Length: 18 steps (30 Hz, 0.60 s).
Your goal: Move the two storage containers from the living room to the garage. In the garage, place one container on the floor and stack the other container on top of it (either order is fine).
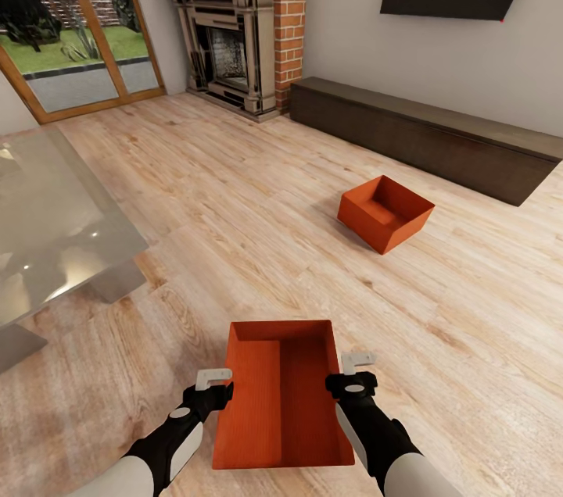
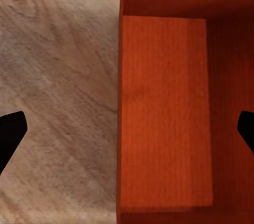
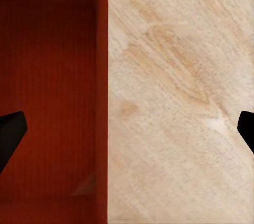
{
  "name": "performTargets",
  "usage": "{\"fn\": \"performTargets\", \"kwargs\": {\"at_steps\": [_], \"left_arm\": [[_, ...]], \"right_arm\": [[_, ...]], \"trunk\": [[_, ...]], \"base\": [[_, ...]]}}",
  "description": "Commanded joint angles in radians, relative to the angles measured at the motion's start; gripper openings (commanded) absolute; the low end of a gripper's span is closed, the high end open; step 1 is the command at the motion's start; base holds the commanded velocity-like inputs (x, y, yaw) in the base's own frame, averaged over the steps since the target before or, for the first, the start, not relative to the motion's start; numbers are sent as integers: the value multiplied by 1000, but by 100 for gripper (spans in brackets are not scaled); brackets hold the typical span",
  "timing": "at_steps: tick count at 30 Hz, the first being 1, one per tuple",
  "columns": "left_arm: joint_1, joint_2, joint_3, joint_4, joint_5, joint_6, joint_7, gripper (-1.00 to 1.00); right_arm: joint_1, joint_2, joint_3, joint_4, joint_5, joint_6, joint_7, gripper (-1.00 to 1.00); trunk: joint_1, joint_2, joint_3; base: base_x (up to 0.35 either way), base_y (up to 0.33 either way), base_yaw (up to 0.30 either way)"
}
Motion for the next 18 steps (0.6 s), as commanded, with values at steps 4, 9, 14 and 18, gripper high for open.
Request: {"fn": "performTargets", "kwargs": {"at_steps": [4, 9, 14, 18], "left_arm": [[-1, 0, -9, 1, 9, -4, 8, 100], [-1, -1, -9, 1, 7, -4, 10, 100], [-1, 0, -9, 1, 7, -4, 10, 100], [-1, 1, -9, 2, 6, -4, 10, 100]], "right_arm": [[-1, 0, 3, 0, 6, 11, -4, 100], [-1, -1, 1, 6, 5, 12, -4, 100], [-1, -2, 0, 13, 5, 12, -3, 100], [-1, -1, -1, 14, 6, 12, -3, 100]], "trunk": [[0, 0, -1], [0, 0, -1], [0, 0, -1], [0, 0, -1]], "base": [[0, 0, 0], [0, 0, 0], [0, 0, 0], [0, 0, 0]]}}
